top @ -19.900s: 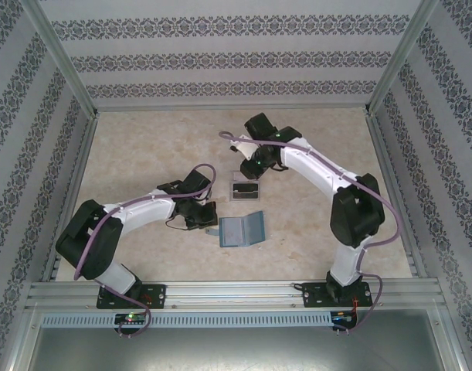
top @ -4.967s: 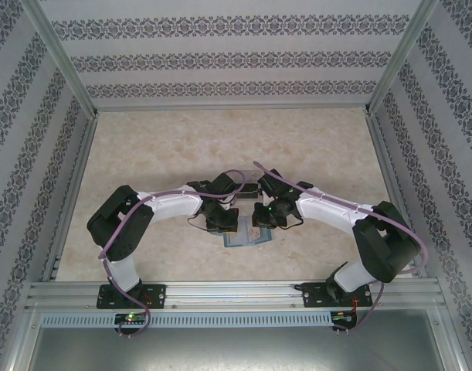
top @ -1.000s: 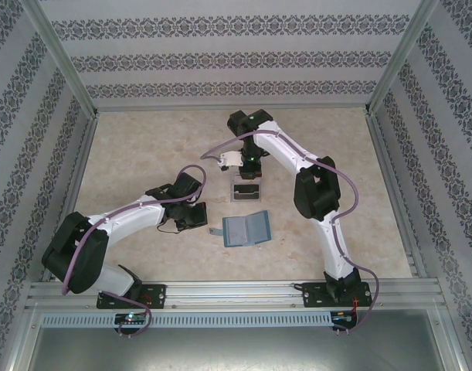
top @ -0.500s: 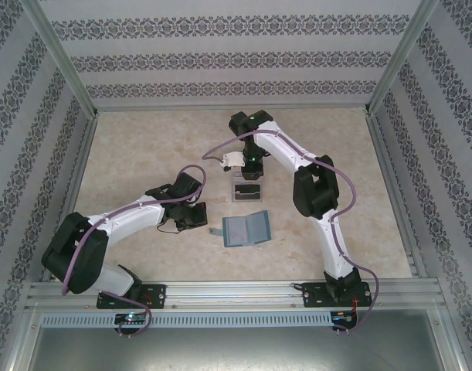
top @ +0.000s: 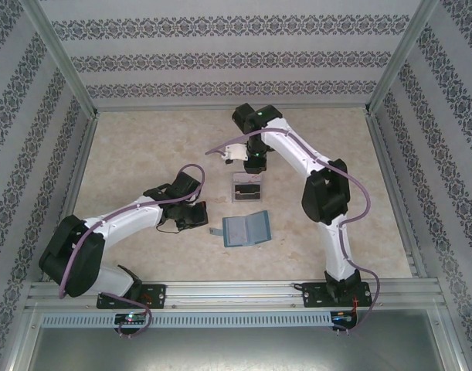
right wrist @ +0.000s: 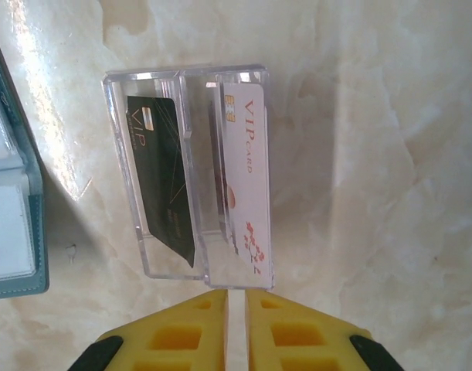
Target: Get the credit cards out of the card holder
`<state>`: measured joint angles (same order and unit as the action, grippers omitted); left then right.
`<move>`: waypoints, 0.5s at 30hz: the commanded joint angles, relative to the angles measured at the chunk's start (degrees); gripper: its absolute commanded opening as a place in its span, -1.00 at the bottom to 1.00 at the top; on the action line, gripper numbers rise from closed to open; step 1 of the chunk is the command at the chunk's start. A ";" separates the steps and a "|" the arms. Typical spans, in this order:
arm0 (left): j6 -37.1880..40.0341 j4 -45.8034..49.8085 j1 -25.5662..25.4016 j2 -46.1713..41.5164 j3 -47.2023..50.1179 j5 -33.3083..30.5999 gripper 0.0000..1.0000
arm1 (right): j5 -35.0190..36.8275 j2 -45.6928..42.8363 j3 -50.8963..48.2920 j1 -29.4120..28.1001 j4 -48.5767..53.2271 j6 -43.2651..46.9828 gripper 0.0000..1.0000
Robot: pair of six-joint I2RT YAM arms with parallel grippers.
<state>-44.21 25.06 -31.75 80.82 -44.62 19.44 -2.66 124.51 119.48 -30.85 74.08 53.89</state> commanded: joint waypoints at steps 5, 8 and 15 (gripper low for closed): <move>-1.08 -1.22 0.29 -0.46 -1.66 2.51 -1.00 | -3.12 -7.56 -9.69 0.18 -7.80 -9.30 -0.73; -1.04 -1.68 0.08 0.14 -2.43 3.03 -1.00 | -4.50 -10.61 -14.10 0.18 -11.42 -14.25 -0.72; -0.45 -3.78 -0.76 4.11 -5.14 5.62 -1.00 | -5.63 -17.16 -23.43 0.00 -18.05 -29.17 -0.72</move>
<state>-44.47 23.46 -31.92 83.05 -47.81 23.29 -6.59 110.87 98.67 -30.87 59.92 33.71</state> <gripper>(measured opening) 0.041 0.141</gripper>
